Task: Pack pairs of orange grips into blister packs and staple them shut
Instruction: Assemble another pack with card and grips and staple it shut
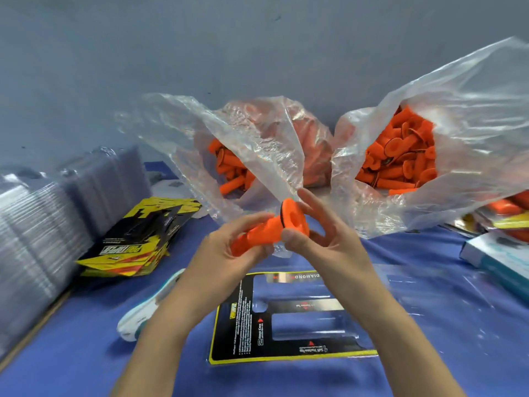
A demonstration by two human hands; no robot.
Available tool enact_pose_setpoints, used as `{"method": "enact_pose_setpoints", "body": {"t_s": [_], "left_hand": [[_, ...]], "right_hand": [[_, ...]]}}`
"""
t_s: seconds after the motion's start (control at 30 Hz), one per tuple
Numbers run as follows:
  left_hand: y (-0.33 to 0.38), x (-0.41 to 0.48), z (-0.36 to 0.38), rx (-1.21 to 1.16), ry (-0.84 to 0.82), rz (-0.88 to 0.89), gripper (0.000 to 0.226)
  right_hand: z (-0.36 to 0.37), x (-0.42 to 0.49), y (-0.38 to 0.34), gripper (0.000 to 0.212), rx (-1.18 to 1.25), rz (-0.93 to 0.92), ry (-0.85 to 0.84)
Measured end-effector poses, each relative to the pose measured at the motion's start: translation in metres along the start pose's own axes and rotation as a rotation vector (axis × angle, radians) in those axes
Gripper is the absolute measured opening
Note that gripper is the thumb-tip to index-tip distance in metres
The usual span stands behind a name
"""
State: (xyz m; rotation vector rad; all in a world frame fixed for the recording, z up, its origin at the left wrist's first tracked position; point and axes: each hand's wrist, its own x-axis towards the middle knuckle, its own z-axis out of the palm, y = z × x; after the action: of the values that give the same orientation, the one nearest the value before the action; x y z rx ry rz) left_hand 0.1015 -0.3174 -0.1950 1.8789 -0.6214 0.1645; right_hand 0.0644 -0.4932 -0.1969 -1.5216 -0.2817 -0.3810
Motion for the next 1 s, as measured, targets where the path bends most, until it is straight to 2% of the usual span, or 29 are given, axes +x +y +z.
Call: {"method": "enact_pose_setpoints", "body": {"t_s": [0.13, 0.23, 0.37, 0.47, 0.57, 0.63, 0.7, 0.73, 0.8, 0.9, 1.0], "left_hand": [[0.002, 0.003, -0.005, 0.197, 0.085, 0.095, 0.035], [0.007, 0.002, -0.008, 0.117, 0.114, 0.116, 0.020], [0.014, -0.002, -0.007, 0.014, 0.107, 0.068, 0.017], [0.015, -0.005, -0.007, -0.060, 0.056, 0.012, 0.016], [0.013, -0.007, -0.006, -0.061, 0.054, 0.002, 0.015], [0.012, -0.006, -0.006, -0.120, 0.091, 0.006, 0.009], [0.010, -0.006, -0.008, -0.212, 0.126, -0.001, 0.010], [0.010, -0.007, -0.010, -0.254, 0.129, -0.009, 0.014], [0.007, -0.007, -0.012, -0.332, 0.086, -0.036, 0.022], [0.003, -0.009, -0.010, -0.513, -0.010, -0.095, 0.032], [0.002, -0.010, -0.003, -0.642, -0.005, -0.184, 0.030]], "right_hand": [[0.010, 0.001, 0.005, 0.060, -0.084, -0.049, 0.027], [0.013, 0.002, 0.009, 0.060, -0.110, -0.106, 0.025], [0.014, 0.001, 0.018, 0.059, -0.206, -0.166, -0.020], [0.016, 0.001, 0.023, 0.058, -0.352, -0.243, 0.010], [0.018, 0.001, 0.024, 0.065, -0.601, -0.389, 0.032], [0.020, 0.001, 0.022, 0.066, -0.520, -0.354, 0.036], [0.019, 0.001, 0.016, 0.056, -0.367, -0.274, 0.070], [0.018, 0.000, 0.012, 0.048, -0.393, -0.297, 0.077], [0.016, -0.002, 0.006, 0.037, -0.538, -0.358, 0.030], [0.013, -0.006, 0.004, 0.050, -0.817, -0.451, -0.078], [0.008, -0.006, 0.009, 0.061, -1.019, -0.493, -0.085]]}}
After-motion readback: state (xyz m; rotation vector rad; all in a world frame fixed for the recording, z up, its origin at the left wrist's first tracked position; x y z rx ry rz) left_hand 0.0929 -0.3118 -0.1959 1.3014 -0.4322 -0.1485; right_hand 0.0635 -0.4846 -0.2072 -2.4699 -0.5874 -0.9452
